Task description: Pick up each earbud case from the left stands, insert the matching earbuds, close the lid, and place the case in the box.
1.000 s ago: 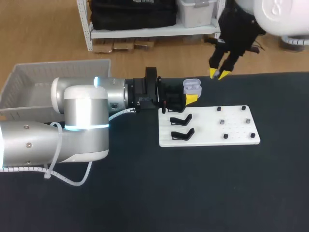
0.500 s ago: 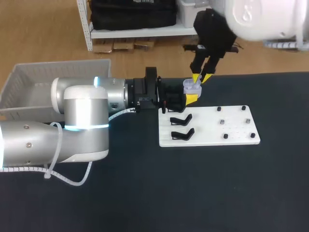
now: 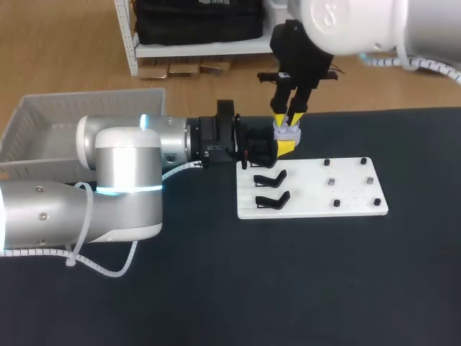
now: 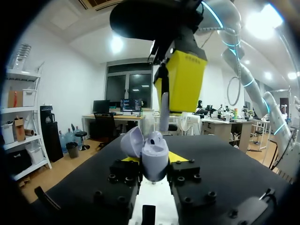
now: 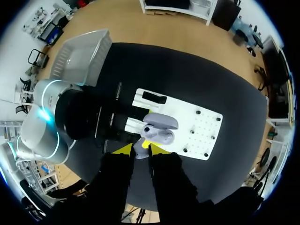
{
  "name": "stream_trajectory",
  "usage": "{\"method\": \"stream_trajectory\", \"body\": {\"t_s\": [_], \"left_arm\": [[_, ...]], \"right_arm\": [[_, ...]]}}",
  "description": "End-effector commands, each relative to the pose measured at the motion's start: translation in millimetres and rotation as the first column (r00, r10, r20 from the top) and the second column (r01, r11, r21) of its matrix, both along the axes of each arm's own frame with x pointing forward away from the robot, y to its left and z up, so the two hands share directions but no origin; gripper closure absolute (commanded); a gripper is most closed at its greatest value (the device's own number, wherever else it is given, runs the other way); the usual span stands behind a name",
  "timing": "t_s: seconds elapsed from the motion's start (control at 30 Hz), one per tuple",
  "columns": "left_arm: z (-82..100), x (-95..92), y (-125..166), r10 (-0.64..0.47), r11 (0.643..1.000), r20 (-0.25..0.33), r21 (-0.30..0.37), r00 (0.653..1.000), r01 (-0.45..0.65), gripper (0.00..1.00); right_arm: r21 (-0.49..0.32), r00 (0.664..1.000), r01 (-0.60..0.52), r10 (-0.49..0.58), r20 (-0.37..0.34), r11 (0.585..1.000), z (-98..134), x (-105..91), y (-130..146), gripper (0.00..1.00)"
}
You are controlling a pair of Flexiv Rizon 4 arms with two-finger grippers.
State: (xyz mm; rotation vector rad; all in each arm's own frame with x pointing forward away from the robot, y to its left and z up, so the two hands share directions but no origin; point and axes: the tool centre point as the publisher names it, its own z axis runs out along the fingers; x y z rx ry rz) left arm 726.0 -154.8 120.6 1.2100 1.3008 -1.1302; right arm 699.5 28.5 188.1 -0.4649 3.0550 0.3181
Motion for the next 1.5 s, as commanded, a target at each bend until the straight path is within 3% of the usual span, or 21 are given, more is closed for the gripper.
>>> {"method": "stream_trajectory", "body": {"t_s": [0.03, 1.5], "left_arm": [[-1.0, -1.8, 0.1, 0.007, 1.0, 0.005, -0.005, 1.0, -0.007, 1.0], [-1.0, -1.8, 0.1, 0.007, 1.0, 0.005, -0.005, 1.0, -0.007, 1.0]], "right_arm": [[-0.01, 1.0, -0.009, 0.009, -0.008, 1.0, -4.5, 5.0, 3.3, 1.0], [-0.081, 0.999, -0.051, 0.052, 0.006, 0.995, -24.1, 8.7, 3.5, 1.0]]}}
